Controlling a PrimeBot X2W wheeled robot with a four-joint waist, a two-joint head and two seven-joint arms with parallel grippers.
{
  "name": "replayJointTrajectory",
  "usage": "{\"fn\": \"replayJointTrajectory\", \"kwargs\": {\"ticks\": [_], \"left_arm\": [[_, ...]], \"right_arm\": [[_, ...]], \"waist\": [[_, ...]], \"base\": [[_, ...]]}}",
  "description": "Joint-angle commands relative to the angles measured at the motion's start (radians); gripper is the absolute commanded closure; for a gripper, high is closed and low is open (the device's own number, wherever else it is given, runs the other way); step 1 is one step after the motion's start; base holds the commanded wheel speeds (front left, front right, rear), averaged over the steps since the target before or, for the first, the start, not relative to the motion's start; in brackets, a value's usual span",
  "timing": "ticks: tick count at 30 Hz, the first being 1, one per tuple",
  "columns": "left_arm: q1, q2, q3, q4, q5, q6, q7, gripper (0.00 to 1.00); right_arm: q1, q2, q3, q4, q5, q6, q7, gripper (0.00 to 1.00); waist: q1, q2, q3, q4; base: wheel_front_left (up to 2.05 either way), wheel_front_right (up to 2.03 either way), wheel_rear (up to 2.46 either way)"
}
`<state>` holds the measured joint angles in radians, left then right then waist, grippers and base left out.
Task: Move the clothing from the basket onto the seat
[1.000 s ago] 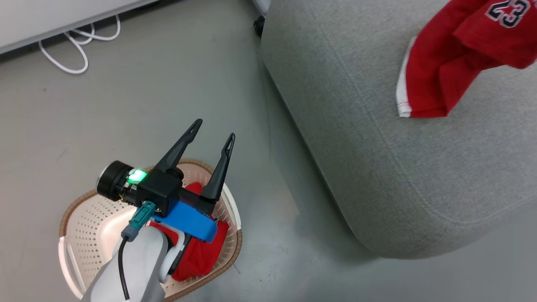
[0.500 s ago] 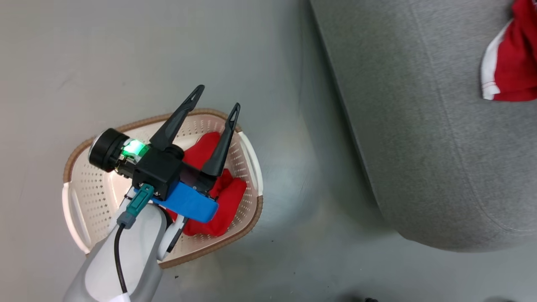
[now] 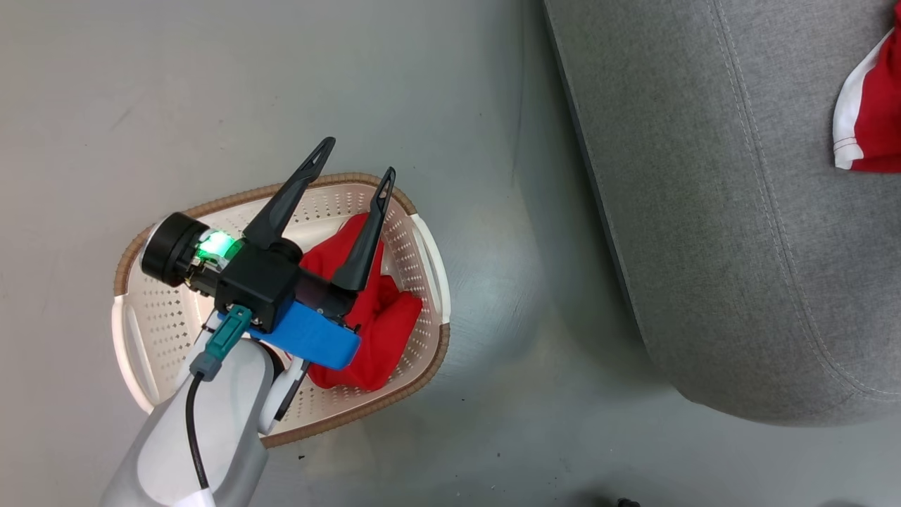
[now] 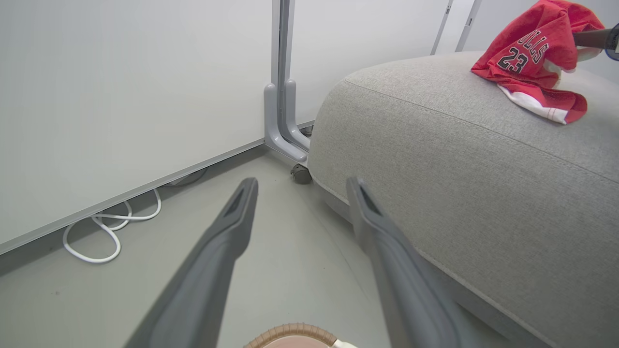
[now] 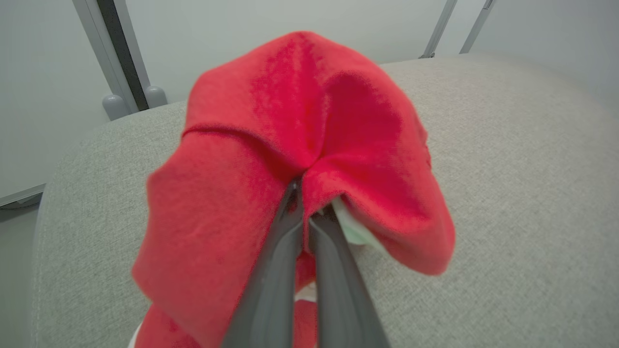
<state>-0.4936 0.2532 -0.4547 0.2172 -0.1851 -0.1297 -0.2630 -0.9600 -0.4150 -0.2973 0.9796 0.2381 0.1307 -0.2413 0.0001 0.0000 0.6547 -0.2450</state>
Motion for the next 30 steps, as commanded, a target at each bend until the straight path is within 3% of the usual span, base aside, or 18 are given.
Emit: {"fn": "replayJointTrajectory", "kwargs": {"ticks": [1,2,3,4,5,18,30], "left_arm": [[-0.003,0.002,0.008,0.002,-0.003,-0.001,-0.003,0.0],[-0.004,0.001,0.009,0.002,-0.003,-0.001,-0.003,0.0],[-0.005,0.0,0.009,0.004,-0.002,-0.001,-0.003,0.0],[-0.005,-0.001,0.01,0.005,-0.002,-0.001,-0.003,0.0],[-0.005,-0.002,0.01,0.006,-0.003,-0.001,-0.003,0.0],[0.016,-0.023,0.012,0.026,-0.018,-0.001,-0.003,0.0],[0.104,-0.086,0.045,0.07,-0.06,-0.001,-0.003,0.0]], "right_arm": [[-0.012,-0.001,0.006,0.007,-0.006,0.0,-0.007,1.0],[-0.015,0.0,0.009,0.012,-0.006,0.0,-0.009,0.82],[-0.017,0.001,0.013,0.016,-0.006,0.0,-0.01,0.51],[-0.019,0.0,0.017,0.02,-0.005,0.0,-0.011,0.13],[-0.018,-0.003,0.021,0.022,-0.002,0.0,-0.012,0.0],[0.03,-0.023,0.075,0.025,0.009,0.0,-0.022,0.0],[0.218,0.0,0.176,-0.114,0.026,0.0,-0.024,0.0]], "waist": [[-0.0001,0.0,-0.002,-0.002],[-0.0001,0.0,-0.003,-0.003],[-0.0001,0.0,-0.004,-0.003],[-0.0001,0.0,-0.006,-0.004],[-0.0001,0.0,-0.008,-0.005],[-0.0001,0.0,-0.073,-0.001],[-0.0001,0.0,-0.271,0.04]], "base": [[0.0,0.0,0.0],[0.0,0.0,0.0],[0.0,0.0,0.0],[0.0,0.0,0.0],[0.0,0.0,0.0],[0.0,0.0,0.0],[0.0,0.0,0.0]]}}
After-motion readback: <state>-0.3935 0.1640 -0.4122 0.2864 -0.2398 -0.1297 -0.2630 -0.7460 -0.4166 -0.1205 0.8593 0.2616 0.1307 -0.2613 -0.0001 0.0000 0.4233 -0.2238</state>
